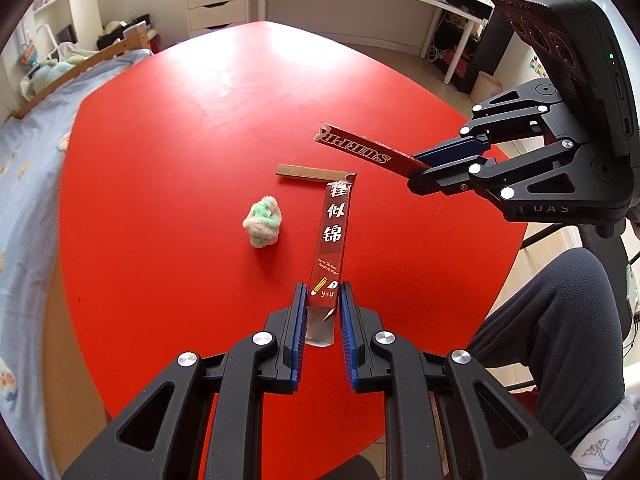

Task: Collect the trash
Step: 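Carry both red boxes with both tools over the pink bin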

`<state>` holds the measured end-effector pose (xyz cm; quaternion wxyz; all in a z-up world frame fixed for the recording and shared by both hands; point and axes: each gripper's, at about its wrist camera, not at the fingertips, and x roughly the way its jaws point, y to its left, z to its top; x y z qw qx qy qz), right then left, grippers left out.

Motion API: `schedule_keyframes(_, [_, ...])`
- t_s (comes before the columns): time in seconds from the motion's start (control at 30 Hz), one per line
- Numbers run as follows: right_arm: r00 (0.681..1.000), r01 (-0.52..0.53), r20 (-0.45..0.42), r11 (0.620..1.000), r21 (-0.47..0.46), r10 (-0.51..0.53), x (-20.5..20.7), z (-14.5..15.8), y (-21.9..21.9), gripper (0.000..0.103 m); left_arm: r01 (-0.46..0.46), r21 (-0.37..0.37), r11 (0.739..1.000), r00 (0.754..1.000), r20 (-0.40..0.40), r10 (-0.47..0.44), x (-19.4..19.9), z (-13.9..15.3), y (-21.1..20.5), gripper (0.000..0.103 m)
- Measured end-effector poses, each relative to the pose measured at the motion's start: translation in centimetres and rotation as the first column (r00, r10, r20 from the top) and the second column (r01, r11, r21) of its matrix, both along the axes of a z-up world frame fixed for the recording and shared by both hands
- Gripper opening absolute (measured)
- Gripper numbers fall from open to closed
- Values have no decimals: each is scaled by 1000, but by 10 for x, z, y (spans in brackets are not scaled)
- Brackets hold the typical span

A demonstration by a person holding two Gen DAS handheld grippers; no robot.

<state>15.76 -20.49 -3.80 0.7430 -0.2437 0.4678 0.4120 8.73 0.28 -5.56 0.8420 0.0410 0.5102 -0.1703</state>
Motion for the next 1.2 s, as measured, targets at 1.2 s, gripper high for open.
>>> schedule_keyframes(1.2, [988, 139, 39, 966, 219, -151, -138, 68, -85, 15, -146, -113, 983, 971, 175, 164, -119, 68, -21, 16])
